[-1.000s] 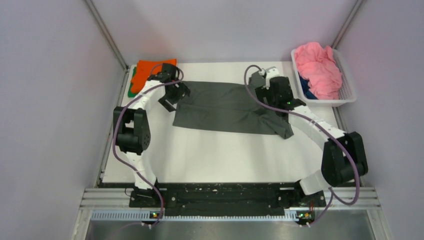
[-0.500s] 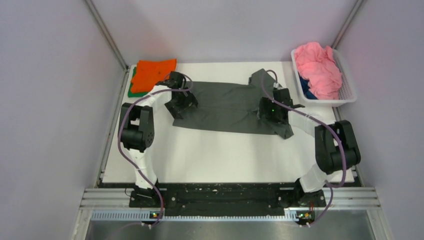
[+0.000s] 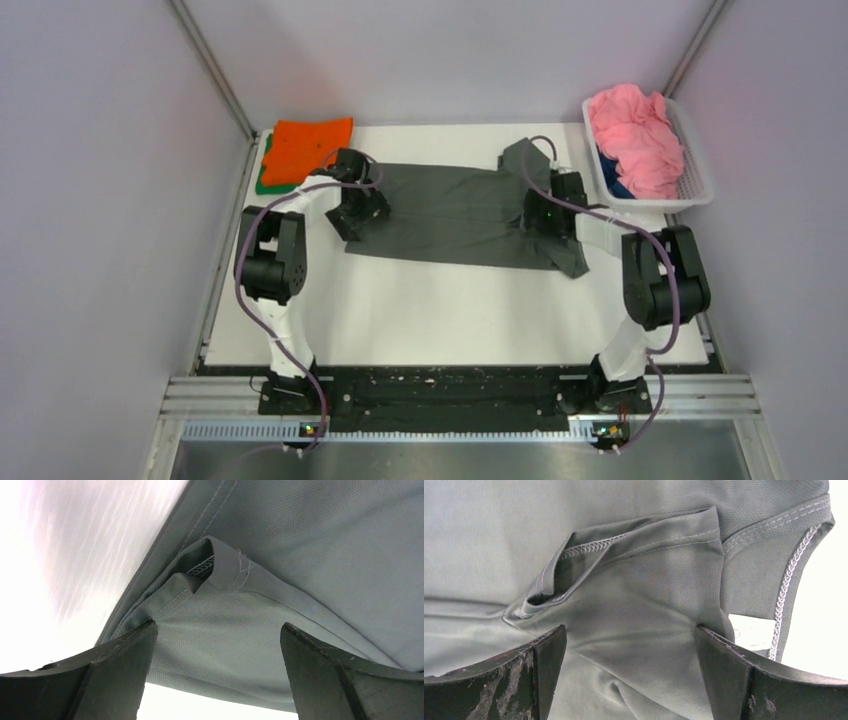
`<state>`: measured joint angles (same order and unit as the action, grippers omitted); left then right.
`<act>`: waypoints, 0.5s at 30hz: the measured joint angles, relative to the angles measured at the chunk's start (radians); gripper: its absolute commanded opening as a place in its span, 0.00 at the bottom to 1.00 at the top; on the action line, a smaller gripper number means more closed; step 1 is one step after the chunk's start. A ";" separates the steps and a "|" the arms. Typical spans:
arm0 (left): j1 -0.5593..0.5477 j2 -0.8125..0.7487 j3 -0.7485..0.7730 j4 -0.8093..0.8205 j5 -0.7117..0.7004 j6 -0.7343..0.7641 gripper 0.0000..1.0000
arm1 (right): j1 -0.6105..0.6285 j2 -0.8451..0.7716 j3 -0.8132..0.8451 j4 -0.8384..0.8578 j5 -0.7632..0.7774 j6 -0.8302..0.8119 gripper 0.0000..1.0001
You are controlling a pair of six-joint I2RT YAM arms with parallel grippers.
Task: Fold and stack the t-shirts
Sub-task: Fold the flattened tshirt in 1/3 of the way
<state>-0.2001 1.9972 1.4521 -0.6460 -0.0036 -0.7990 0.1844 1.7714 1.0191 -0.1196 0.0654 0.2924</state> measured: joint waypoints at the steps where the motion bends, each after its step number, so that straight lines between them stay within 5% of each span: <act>1: 0.000 -0.017 -0.027 0.017 -0.001 -0.005 0.99 | 0.000 -0.034 -0.038 -0.003 -0.004 0.005 0.97; 7: -0.022 -0.217 -0.302 0.051 0.002 -0.060 0.99 | 0.045 -0.258 -0.229 -0.174 -0.006 0.070 0.97; 15: -0.144 -0.431 -0.534 -0.138 -0.013 -0.175 0.99 | 0.140 -0.476 -0.330 -0.492 0.006 0.161 0.98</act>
<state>-0.3439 1.5665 0.9180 -0.7837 -0.0170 -0.9737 0.3244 1.2953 0.6888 -0.6121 0.0711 0.4534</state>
